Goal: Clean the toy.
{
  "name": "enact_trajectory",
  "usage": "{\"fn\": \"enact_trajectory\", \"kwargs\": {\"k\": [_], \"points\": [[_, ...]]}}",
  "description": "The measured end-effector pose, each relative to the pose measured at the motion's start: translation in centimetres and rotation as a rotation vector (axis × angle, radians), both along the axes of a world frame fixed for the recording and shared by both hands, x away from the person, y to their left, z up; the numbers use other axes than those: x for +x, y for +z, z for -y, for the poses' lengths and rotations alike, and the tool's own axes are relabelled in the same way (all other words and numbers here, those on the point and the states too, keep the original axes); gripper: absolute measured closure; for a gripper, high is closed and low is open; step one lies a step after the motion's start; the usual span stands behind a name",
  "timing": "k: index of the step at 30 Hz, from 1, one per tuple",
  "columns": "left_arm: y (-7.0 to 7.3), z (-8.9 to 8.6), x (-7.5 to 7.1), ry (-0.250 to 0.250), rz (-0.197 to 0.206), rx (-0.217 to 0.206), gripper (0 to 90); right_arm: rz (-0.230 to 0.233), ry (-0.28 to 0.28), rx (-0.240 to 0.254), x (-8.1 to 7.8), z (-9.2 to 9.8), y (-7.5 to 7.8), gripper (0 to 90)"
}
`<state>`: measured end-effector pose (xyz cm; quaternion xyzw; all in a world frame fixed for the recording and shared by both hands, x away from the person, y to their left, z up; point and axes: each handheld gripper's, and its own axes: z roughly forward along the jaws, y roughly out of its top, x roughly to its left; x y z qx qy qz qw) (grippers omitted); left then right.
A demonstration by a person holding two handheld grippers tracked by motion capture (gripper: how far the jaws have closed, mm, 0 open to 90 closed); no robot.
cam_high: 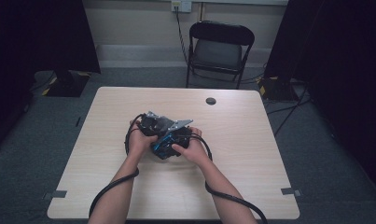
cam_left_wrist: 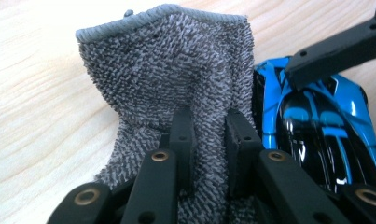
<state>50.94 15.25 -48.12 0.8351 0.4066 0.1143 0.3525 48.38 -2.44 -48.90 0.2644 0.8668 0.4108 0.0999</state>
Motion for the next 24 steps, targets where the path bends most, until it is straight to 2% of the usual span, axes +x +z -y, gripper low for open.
{"fn": "enact_trajectory", "kwargs": {"k": [1,2,3,4,5,13,14,24], "points": [[0.0,-0.1,-0.1,-0.002,0.002,0.005,75.4,-0.001,-0.001,0.001,0.0,0.0,0.0,0.0],[0.0,-0.1,-0.2,0.006,-0.005,-0.007,75.4,0.000,0.000,0.001,0.0,0.0,0.0,0.0],[0.1,-0.3,-0.2,-0.002,-0.005,0.004,75.4,0.002,0.000,0.002,0.0,0.0,0.0,0.0],[0.0,-0.3,-0.3,0.010,-0.004,-0.010,75.4,0.002,0.000,0.002,0.0,0.0,0.0,0.0],[0.1,-0.5,-0.3,0.000,-0.010,0.006,75.4,0.002,0.001,0.002,0.0,0.0,0.0,0.0],[0.2,-1.1,-1.0,0.007,-0.019,0.003,75.4,0.000,0.000,0.000,0.0,0.0,0.0,0.0],[0.3,-1.3,-1.0,-0.003,-0.018,0.014,75.4,0.000,0.000,0.000,0.0,0.0,0.0,0.0],[0.3,-2.3,-1.9,-0.002,-0.024,0.005,75.4,0.000,0.000,0.000,-0.1,-0.1,0.0,0.0]]}}
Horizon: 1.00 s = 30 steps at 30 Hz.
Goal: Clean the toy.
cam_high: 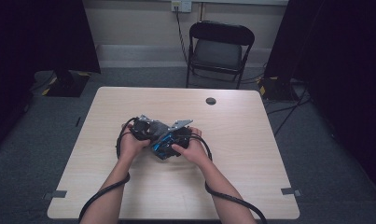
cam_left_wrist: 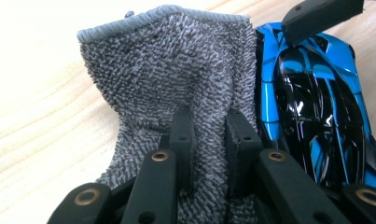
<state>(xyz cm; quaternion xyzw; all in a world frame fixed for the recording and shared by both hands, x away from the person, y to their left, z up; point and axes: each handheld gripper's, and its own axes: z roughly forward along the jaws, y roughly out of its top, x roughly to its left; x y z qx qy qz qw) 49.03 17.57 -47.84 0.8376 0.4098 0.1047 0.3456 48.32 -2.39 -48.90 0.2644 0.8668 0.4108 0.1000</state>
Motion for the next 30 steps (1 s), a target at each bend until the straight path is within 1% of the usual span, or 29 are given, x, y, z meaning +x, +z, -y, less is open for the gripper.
{"fn": "enact_trajectory", "kwargs": {"k": [6,7,9,12,17,20,22,26,30], "points": [[0.0,-0.7,-0.6,-0.002,-0.001,-0.001,75.5,0.000,0.001,0.000,-0.1,-0.1,0.0,0.0],[0.0,-0.8,-0.7,-0.004,-0.008,0.000,75.5,-0.001,0.001,-0.001,-0.1,-0.1,0.0,0.0],[0.0,-1.0,-0.9,0.002,-0.009,-0.003,75.4,-0.001,0.001,-0.002,-0.1,-0.1,0.0,0.0],[0.1,-1.4,-1.2,-0.003,-0.010,-0.002,75.5,0.000,0.002,0.001,-0.1,-0.1,0.0,0.0],[0.0,-1.8,-1.7,0.004,-0.006,-0.015,75.5,0.000,0.003,0.000,-0.1,-0.1,0.0,0.0],[0.0,-2.1,-2.1,0.009,-0.009,-0.017,75.5,0.000,0.002,0.000,-0.1,-0.1,0.0,0.0],[0.1,-2.4,-2.3,0.006,-0.019,-0.014,75.5,0.000,0.002,-0.002,-0.1,-0.1,0.0,0.0],[0.0,-2.8,-3.0,0.012,-0.016,-0.023,75.4,0.001,0.002,0.001,-0.1,-0.1,0.0,0.0],[0.1,-3.0,-3.8,0.013,-0.016,-0.018,75.4,0.001,0.002,-0.001,-0.1,-0.1,0.0,0.0]]}}
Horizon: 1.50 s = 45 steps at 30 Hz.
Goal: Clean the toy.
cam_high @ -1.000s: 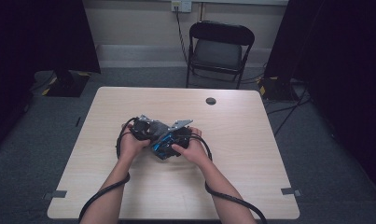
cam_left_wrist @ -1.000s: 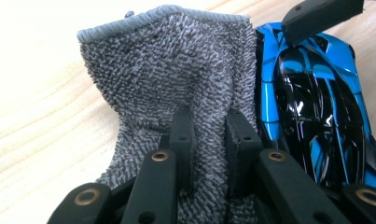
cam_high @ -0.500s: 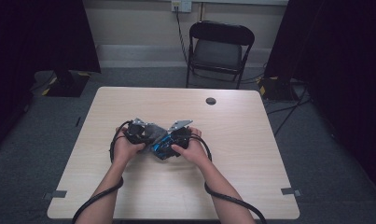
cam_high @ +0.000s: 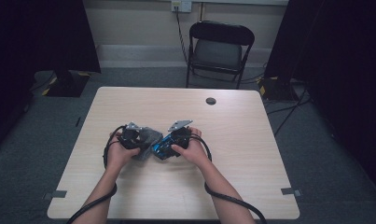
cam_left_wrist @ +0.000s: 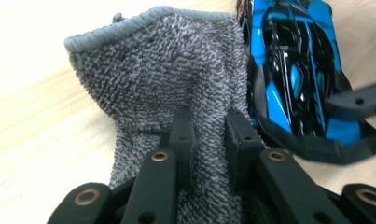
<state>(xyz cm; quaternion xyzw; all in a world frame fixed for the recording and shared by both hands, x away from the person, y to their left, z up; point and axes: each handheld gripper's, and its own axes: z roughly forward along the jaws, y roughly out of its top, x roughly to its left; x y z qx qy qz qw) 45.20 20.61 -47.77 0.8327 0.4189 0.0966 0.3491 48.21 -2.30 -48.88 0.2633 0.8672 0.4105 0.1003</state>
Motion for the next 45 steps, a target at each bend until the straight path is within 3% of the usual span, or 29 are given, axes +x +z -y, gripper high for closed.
{"fn": "enact_trajectory", "kwargs": {"k": [7,15,27,45], "points": [[0.1,-0.5,-1.5,0.008,-0.002,-0.001,75.4,-0.002,-0.002,-0.006,0.0,-0.1,0.1,0.0],[0.1,-1.2,-2.8,0.022,-0.025,-0.040,75.8,0.000,-0.007,-0.005,-0.1,-0.1,0.0,0.0],[0.1,-2.1,-4.6,0.000,-0.022,-0.033,75.9,-0.002,-0.008,-0.008,-0.1,-0.1,0.1,0.0],[0.5,-3.3,-6.7,-0.022,-0.055,-0.021,75.7,0.002,-0.024,-0.008,-0.3,0.0,0.1,0.0]]}}
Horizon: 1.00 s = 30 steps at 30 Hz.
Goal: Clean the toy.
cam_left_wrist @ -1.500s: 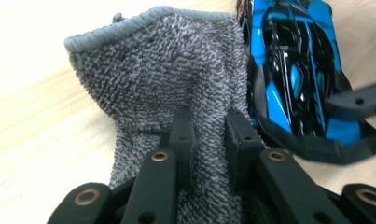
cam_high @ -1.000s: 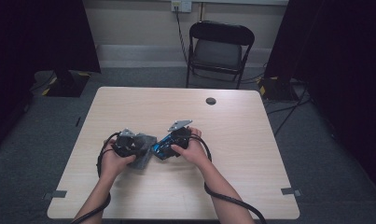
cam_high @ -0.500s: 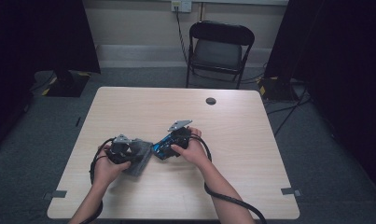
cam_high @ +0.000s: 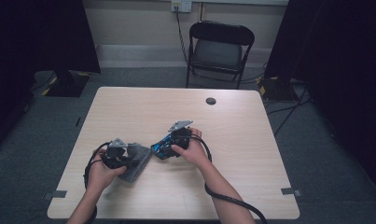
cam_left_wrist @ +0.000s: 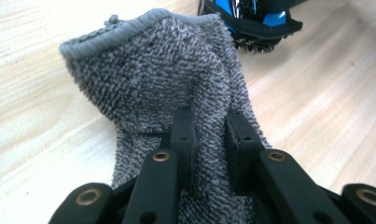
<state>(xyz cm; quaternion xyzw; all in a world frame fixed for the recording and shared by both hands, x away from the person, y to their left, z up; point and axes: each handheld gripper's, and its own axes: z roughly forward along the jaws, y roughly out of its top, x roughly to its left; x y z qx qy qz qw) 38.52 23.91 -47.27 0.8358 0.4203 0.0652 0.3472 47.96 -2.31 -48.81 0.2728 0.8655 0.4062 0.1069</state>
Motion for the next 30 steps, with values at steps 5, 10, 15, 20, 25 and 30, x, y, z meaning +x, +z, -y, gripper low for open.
{"fn": "enact_trajectory", "kwargs": {"k": [5,10,15,20,25,30], "points": [[0.2,-0.4,-0.5,0.003,-0.005,-0.003,75.5,0.001,-0.003,0.001,0.0,0.0,0.0,0.0],[0.9,-0.9,-0.6,0.010,-0.005,-0.017,75.2,-0.005,-0.010,-0.005,0.0,0.0,0.1,0.0],[1.6,-1.2,-0.7,0.019,0.017,-0.018,75.1,0.003,-0.009,0.002,-0.1,0.1,0.0,0.0],[1.8,-1.3,-0.7,0.024,0.021,-0.025,74.7,0.014,0.003,0.003,-0.2,0.5,0.2,6.3],[2.4,-1.2,-0.8,0.023,0.036,-0.031,74.6,0.009,-0.034,0.027,0.0,1.4,1.1,15.4],[3.4,-0.5,-0.8,0.000,0.060,-0.035,74.5,0.010,-0.008,0.023,0.1,3.0,2.1,14.5]]}}
